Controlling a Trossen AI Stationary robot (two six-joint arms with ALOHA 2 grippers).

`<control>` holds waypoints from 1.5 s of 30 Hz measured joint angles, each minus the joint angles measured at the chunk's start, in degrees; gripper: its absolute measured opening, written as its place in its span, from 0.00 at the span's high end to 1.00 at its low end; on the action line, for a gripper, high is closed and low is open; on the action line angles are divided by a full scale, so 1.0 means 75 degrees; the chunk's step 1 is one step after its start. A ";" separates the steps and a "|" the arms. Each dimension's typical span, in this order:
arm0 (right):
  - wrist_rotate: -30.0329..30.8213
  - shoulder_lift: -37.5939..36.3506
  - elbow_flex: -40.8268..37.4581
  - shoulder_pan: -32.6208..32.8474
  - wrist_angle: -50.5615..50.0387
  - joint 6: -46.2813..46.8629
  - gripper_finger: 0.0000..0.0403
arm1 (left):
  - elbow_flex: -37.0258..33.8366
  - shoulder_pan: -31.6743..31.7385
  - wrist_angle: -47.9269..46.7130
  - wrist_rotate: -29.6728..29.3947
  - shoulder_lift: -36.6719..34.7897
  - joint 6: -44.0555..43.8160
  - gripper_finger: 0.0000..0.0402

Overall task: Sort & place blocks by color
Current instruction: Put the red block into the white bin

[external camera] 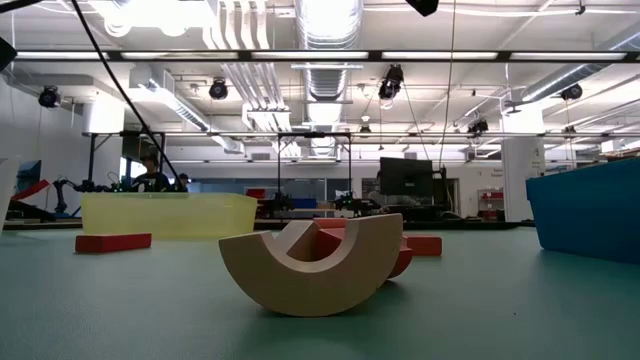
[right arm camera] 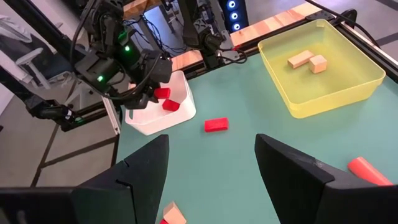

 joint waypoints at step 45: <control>-0.0004 0.0006 -0.0746 0.0513 -0.0270 0.3248 0.43 | 0.0315 0.2882 0.2410 -0.0892 -0.1456 0.3798 0.59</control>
